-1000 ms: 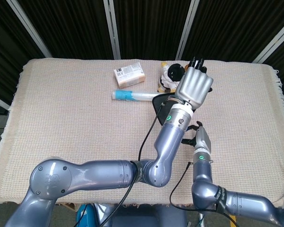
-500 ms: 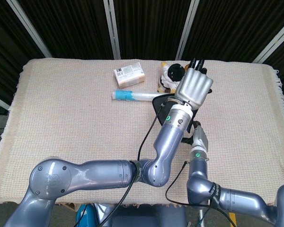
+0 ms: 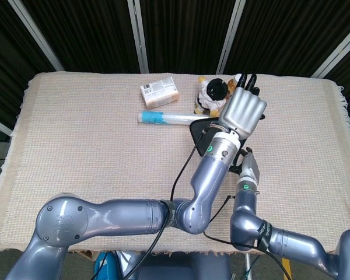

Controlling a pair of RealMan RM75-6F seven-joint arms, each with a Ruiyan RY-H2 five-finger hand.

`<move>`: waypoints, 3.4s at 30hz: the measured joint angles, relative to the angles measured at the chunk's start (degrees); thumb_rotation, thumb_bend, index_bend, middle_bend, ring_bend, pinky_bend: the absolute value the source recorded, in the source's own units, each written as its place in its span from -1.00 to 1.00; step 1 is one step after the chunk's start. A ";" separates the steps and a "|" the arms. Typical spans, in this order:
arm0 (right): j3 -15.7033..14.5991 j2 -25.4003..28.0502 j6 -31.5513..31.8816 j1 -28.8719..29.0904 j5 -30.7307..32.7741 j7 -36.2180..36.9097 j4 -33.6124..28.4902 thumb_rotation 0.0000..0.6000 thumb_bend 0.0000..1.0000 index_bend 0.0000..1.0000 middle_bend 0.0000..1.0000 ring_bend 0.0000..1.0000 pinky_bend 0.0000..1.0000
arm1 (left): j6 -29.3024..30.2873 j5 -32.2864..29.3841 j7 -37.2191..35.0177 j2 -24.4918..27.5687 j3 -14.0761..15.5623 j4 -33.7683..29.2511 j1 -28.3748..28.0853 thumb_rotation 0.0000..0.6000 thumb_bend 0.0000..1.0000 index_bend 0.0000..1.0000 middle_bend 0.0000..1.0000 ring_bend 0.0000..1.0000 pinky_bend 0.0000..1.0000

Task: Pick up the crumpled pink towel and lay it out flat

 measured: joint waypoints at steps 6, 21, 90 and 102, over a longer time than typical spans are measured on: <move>0.60 0.41 -0.56 -0.91 0.03 -0.23 -0.41 1.00 0.05 -0.08 -0.94 -1.00 -1.00 | -0.05 0.01 -0.06 0.11 0.34 0.04 -0.16 1.00 0.10 0.20 -0.55 -1.00 -0.92; 0.77 1.49 -1.38 -3.10 -0.23 -0.18 -2.18 1.00 0.24 0.15 -0.78 -1.00 -1.00 | 0.70 -0.17 -0.64 1.31 0.90 -1.32 0.73 1.00 0.10 0.20 -0.56 -1.00 -0.92; -12.45 15.08 -4.18 -3.52 -20.55 -3.46 -12.96 1.00 0.24 0.15 -0.78 -1.00 -1.00 | 3.60 23.04 -47.27 18.82 12.83 -36.94 44.16 1.00 0.10 0.22 -0.53 -0.98 -0.88; -17.67 14.80 -0.97 -7.40 -25.27 -2.31 -18.50 1.00 0.24 0.15 -0.78 -1.00 -1.00 | 5.31 30.86 -52.53 20.96 17.13 -45.16 51.79 1.00 0.10 0.22 -0.52 -0.97 -0.88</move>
